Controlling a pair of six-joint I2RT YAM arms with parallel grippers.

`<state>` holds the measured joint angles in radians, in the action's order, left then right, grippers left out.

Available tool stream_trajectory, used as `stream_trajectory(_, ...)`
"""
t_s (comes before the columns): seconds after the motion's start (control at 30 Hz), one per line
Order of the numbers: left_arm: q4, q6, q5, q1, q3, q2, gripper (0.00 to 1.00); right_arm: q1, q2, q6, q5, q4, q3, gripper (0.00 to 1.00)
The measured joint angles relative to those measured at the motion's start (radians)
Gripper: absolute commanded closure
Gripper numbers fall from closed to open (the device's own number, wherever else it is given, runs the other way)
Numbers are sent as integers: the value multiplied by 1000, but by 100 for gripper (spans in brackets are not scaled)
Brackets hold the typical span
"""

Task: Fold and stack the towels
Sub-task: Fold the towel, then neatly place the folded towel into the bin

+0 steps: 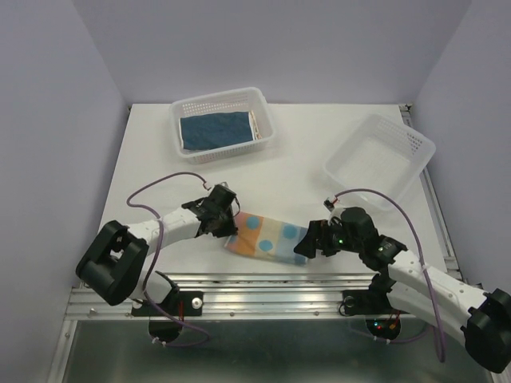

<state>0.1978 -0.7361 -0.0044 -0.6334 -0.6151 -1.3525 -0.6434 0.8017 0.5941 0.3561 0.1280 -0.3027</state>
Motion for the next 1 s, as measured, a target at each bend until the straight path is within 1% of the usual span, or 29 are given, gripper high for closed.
stream_trajectory(0.1, 10, 4, -25, -36, -62, -69, 73, 0, -5, -11, -6, 7, -7, 0)
stream_trajectory(0.17, 13, 6, -35, -49, -90, -101, 77, 0, -4, -19, -9, 12, -13, 0)
stream_trajectory(0.2, 18, 6, -40, -55, -106, -119, 81, 0, -4, -25, -10, 15, -17, 0)
stream_trajectory(0.23, 21, 6, -42, -59, -119, -131, 95, 0, -4, -29, -10, 16, -19, 0)
stream_trajectory(0.27, 20, 5, -42, -62, -133, -146, 100, 0, -4, -33, -10, 17, -21, 0)
stream_trajectory(0.47, 17, 8, -43, -79, -209, -223, 100, 0, -4, -57, -16, 17, -24, 0)
stream_trajectory(0.6, 44, 24, -94, -94, -253, -249, 100, 0, -23, -69, -31, 18, -24, 0)
stream_trajectory(0.67, 93, 33, -157, -104, -303, -264, 100, 0, -39, -74, -41, 17, -24, 0)
stream_trajectory(0.77, 153, 62, -280, -111, -426, -297, 100, 0, -80, -80, -70, 13, -24, 0)
stream_trajectory(0.87, 169, 113, -393, -111, -565, -329, 100, 0, -121, -85, -102, 13, -24, 0)
stream_trajectory(0.9, 171, 122, -412, -111, -585, -336, 100, 0, -133, -86, -113, 12, -24, 0)
stream_trajectory(0.93, 173, 146, -454, -111, -648, -358, 100, 0, -145, -86, -125, 13, -24, 0)
stream_trajectory(1.0, 176, 174, -501, -111, -702, -388, 100, 0, -171, -86, -144, 10, -24, 0)
